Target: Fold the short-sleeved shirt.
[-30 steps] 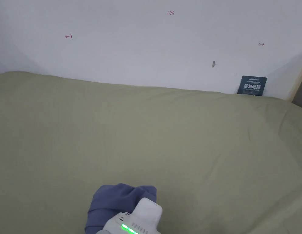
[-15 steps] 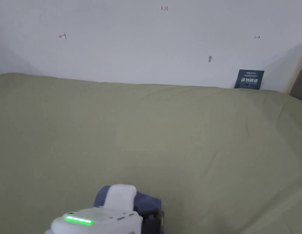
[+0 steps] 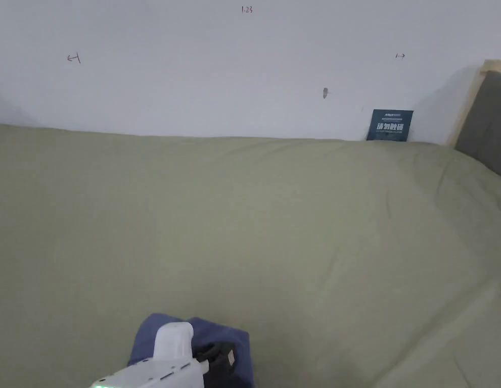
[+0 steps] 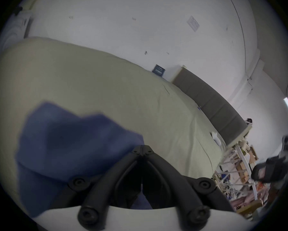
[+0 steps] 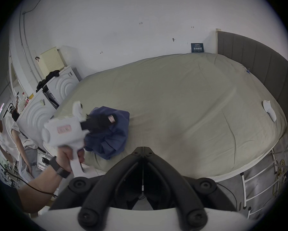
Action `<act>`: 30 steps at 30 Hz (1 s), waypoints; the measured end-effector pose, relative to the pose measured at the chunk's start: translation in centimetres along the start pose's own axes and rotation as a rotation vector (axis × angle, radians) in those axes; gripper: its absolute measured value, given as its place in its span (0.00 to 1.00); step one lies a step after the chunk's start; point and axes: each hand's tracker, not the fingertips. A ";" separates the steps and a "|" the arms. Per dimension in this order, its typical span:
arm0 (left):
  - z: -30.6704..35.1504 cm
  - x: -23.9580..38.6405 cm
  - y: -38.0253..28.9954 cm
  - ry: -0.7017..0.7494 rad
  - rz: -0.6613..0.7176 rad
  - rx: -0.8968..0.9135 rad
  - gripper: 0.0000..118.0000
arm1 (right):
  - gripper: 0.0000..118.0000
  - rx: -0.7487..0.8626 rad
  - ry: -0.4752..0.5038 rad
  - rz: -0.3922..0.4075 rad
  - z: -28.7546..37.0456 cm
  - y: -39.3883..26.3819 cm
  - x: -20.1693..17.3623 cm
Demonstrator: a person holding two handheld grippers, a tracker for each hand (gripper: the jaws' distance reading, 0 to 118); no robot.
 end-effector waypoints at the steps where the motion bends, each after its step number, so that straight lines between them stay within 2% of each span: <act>1: -0.2 0.0 -0.9 0.001 0.014 -0.015 0.00 | 0.02 0.001 0.000 -0.003 0.0 0.0 0.1; 7: 0.3 1.3 -6.3 -0.074 0.056 -0.035 0.00 | 0.02 -0.004 -0.002 -0.003 -0.5 0.1 0.0; 13: 0.0 2.9 -8.2 -0.090 0.041 -0.102 0.00 | 0.02 -0.010 0.012 0.001 -0.6 0.0 -0.6; 16: 1.9 3.7 -6.7 -0.097 0.052 -0.065 0.00 | 0.02 -0.003 0.016 0.014 -0.2 0.2 -0.8; 18: 4.8 4.3 -4.5 -0.123 -0.002 0.017 0.00 | 0.02 0.007 0.024 0.024 -0.2 0.8 -0.9; 21: 9.1 4.1 -1.1 -0.035 -0.067 0.106 0.00 | 0.02 0.027 0.032 0.053 -1.2 1.8 -1.4; 23: 12.0 2.6 1.0 0.094 -0.076 0.151 0.00 | 0.02 0.046 0.112 0.068 -2.8 2.5 -1.8; 25: 14.3 0.3 2.4 0.209 -0.048 0.198 0.00 | 0.01 0.054 0.244 0.073 -5.3 3.1 -2.2; 27: 16.2 -2.2 3.0 0.281 -0.017 0.221 0.00 | 0.01 0.035 0.399 0.039 -8.7 3.6 -2.5; 29: 17.6 -4.5 3.3 0.388 0.045 0.209 0.00 | 0.01 -0.008 0.579 -0.021 -13.3 3.9 -2.5; 30: 18.1 -5.3 3.2 0.425 0.070 0.210 0.00 | 0.01 -0.043 0.639 -0.055 -15.4 4.0 -2.5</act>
